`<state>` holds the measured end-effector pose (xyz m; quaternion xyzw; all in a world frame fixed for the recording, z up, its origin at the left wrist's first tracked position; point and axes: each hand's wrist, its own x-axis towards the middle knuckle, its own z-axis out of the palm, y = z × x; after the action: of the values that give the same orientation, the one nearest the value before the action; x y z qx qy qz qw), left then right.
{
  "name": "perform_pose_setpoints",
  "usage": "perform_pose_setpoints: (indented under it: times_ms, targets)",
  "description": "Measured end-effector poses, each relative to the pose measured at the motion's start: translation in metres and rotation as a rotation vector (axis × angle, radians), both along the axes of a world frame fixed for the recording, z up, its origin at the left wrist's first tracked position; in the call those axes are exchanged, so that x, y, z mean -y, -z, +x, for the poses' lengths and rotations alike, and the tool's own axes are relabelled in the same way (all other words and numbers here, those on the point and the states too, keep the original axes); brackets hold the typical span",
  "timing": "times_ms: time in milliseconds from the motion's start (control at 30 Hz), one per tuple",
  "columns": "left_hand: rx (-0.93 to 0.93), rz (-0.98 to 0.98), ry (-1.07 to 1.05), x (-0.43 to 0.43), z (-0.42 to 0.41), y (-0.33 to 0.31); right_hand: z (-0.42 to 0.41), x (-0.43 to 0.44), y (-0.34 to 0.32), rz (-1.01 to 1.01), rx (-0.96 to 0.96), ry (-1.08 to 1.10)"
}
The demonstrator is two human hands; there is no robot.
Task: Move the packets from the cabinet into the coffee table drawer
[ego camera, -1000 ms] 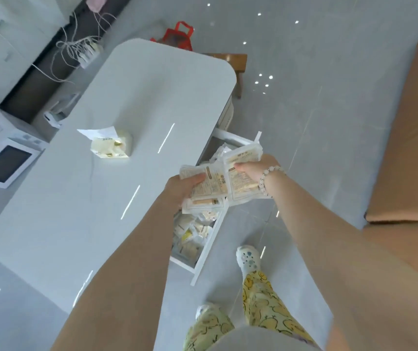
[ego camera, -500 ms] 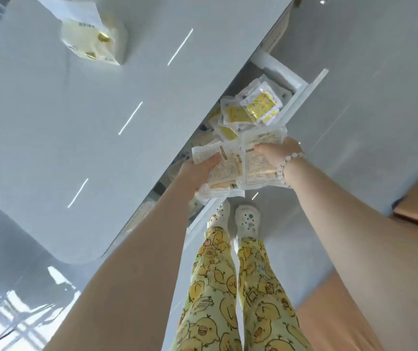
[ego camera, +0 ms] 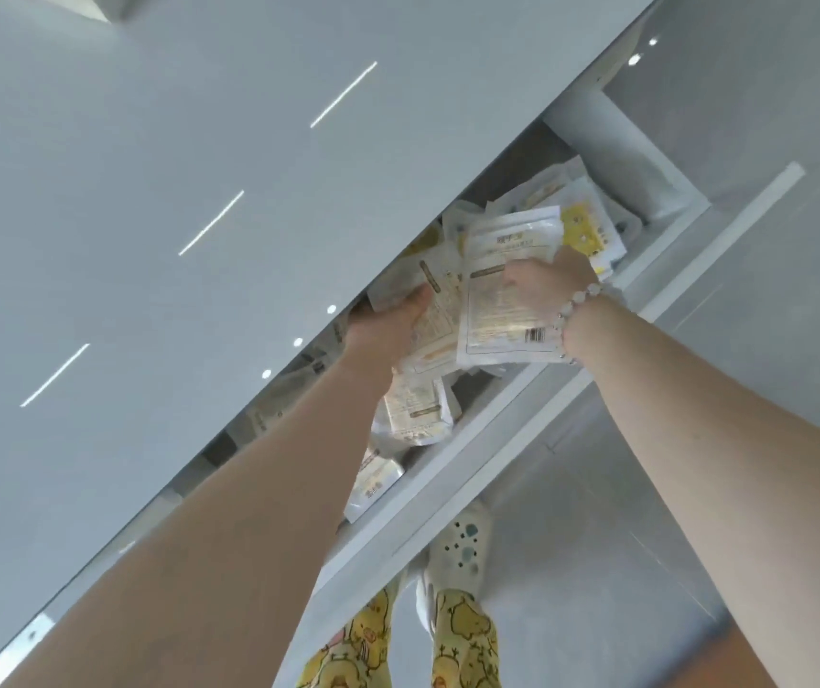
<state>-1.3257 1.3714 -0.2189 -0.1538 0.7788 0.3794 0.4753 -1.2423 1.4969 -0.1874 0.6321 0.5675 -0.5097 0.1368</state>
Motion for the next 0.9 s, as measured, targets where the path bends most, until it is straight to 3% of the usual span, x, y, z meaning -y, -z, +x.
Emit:
perform_pose_setpoints:
  times_ms: [133, 333, 600, 900]
  targets:
    - [-0.079, 0.017, 0.023, 0.001, -0.004, 0.034, 0.002, 0.000, 0.035, 0.023, 0.035, -0.060]
    - [-0.036, 0.022, -0.021, -0.001, -0.004, 0.052, 0.009, -0.001, 0.058, 0.026, 0.061, -0.138]
    - [-0.127, -0.088, 0.066, -0.005, -0.008, 0.063, 0.010, -0.004, 0.061, 0.212, 0.231, -0.379]
    - [-0.288, -0.297, 0.375, -0.005, -0.001, 0.049, 0.012, -0.005, 0.074, 0.218, 0.139, -0.118]
